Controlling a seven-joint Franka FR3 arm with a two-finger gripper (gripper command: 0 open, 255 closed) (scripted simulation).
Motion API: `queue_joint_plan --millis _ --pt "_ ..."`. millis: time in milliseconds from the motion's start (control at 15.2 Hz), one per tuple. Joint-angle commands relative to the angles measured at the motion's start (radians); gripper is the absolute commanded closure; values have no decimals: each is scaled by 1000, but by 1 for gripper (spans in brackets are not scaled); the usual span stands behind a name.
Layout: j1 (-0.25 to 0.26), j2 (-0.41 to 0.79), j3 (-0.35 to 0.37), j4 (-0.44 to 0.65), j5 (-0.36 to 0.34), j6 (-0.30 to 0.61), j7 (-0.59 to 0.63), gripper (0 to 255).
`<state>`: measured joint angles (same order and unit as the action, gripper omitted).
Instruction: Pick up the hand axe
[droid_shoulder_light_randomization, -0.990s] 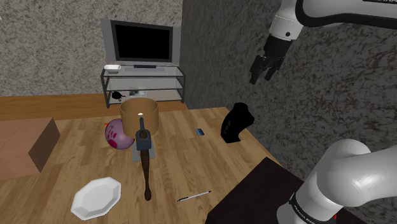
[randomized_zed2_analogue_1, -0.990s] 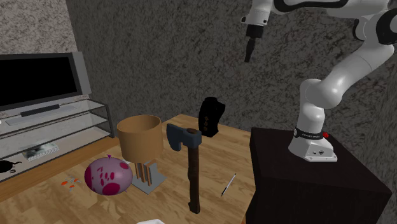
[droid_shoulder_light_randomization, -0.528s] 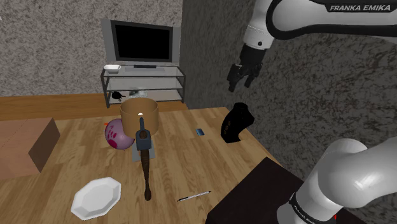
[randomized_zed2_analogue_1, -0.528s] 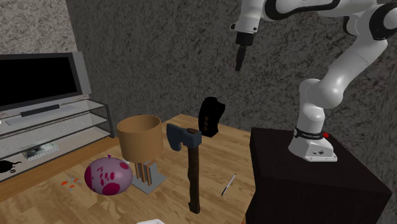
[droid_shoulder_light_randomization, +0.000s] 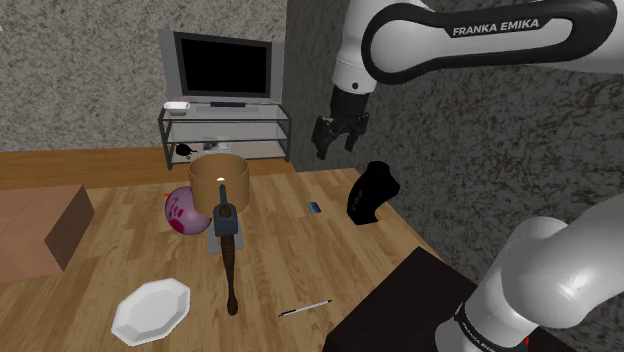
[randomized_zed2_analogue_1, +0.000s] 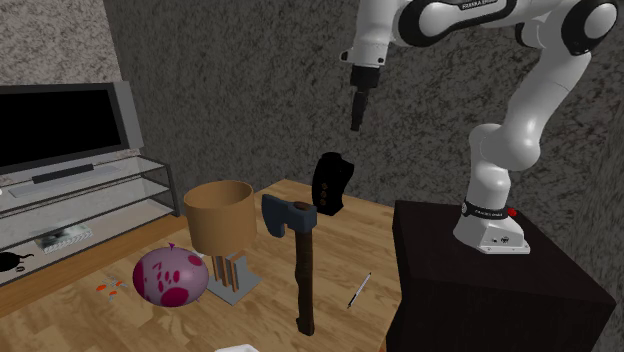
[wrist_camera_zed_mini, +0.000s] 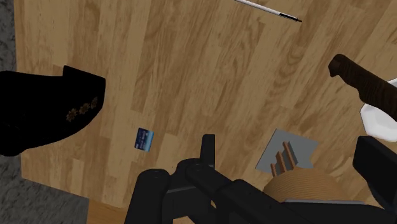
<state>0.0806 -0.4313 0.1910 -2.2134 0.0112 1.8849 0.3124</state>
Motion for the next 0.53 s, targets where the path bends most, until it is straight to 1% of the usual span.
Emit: queue_joint_plan --millis 0,462 --pt "8 63 28 27 -1 31 30 0" --pt "38 289 120 160 -38 96 146 0"
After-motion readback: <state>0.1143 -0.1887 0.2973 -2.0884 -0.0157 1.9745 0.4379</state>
